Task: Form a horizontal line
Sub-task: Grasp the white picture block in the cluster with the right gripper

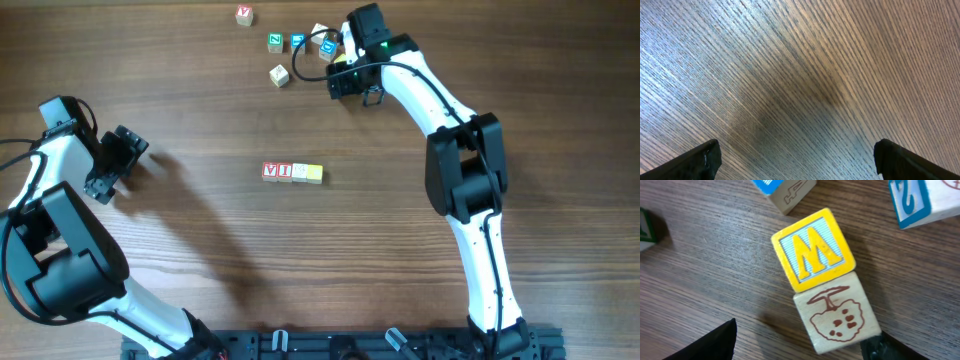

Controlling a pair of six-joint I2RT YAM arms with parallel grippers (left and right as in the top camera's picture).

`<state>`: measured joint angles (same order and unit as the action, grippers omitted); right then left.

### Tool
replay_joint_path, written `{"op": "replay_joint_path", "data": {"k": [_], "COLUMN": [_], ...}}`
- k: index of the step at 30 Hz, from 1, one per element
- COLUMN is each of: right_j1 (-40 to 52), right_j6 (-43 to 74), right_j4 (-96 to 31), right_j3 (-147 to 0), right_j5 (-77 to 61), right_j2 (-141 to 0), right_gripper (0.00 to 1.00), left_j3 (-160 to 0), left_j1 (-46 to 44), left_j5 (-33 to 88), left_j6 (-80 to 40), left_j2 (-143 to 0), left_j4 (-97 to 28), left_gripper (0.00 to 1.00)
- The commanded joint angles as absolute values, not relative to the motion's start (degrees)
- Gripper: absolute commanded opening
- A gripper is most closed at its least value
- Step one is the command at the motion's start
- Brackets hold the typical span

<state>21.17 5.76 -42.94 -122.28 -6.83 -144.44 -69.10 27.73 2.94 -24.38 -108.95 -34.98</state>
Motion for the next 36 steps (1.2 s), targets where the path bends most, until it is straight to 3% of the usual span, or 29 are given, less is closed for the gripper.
{"op": "replay_joint_path", "data": {"k": [1, 4, 7, 10, 14, 16, 18, 19, 20, 23, 27, 30, 36], "right_j1": [21.17, 21.1, 21.1, 21.1, 21.34, 21.39, 21.37, 21.37, 21.37, 21.37, 21.39, 21.39, 22.33], "right_j6": [2.31, -1.52, -1.45, -1.48, -1.32, -1.32, -1.32, -1.39, -1.37, -1.37, -1.39, -1.32, 1.69], "right_j4": [-41.1, -35.66, -35.9, -39.05, -40.16, -40.12, -39.64, -39.11, -38.0, -36.62, -37.21, -40.03, -49.52], "right_j3": [-122.34, -122.34, -122.34, -122.34, -122.34, -122.34, -122.34, -122.34, -122.34, -122.34, -122.34, -122.34, -122.34], "right_j5": [2.48, 2.13, -1.61, -3.92, -3.92, -3.9, -3.9, -3.9, -3.9, -3.9, -3.92, -3.92, -4.82], "right_j2": [-145.8, -145.84, -145.84, -145.84, -145.14, -143.9, -143.79, -143.92, -143.94, -143.92, -142.67, -139.06, -136.27], "right_gripper": [0.86, 0.87, 0.65, 0.5, 0.39, 0.38, 0.6, 0.64, 0.63, 0.4, 0.36, 0.26, 0.26], "left_j3": [-69.01, -69.01, -69.01, -69.01, -69.01, -69.01, -69.01, -69.01, -69.01, -69.01, -69.01, -69.01, -69.01], "left_j1": [27.88, 27.88, 27.88, 27.88, 27.88, 27.88, 27.88, 27.88, 27.88, 27.88, 27.88, 27.88, 27.88], "left_j5": [3.18, 3.18, 3.18, 3.18, 3.18, 3.18, 3.18, 3.18, 3.18, 3.18, 3.18, 3.18, 3.18], "left_j6": [-24.91, -24.91, -24.91, -24.91, -24.91, -24.91, -24.91, -24.91, -24.91, -24.91, -24.91, -24.91, -24.91], "left_j2": [-109.62, -109.62, -109.62, -109.62, -109.62, -109.62, -109.62, -109.62, -109.62, -109.62, -109.62, -109.62, -109.62], "left_j4": [-34.96, -34.96, -34.96, -34.96, -34.96, -34.96, -34.96, -34.96, -34.96, -34.96, -34.96, -34.96, -34.96], "left_gripper": [1.0, 1.0, 1.0, 1.0, 1.0, 1.0, 1.0, 1.0, 1.0, 1.0, 1.0, 1.0, 1.0]}}
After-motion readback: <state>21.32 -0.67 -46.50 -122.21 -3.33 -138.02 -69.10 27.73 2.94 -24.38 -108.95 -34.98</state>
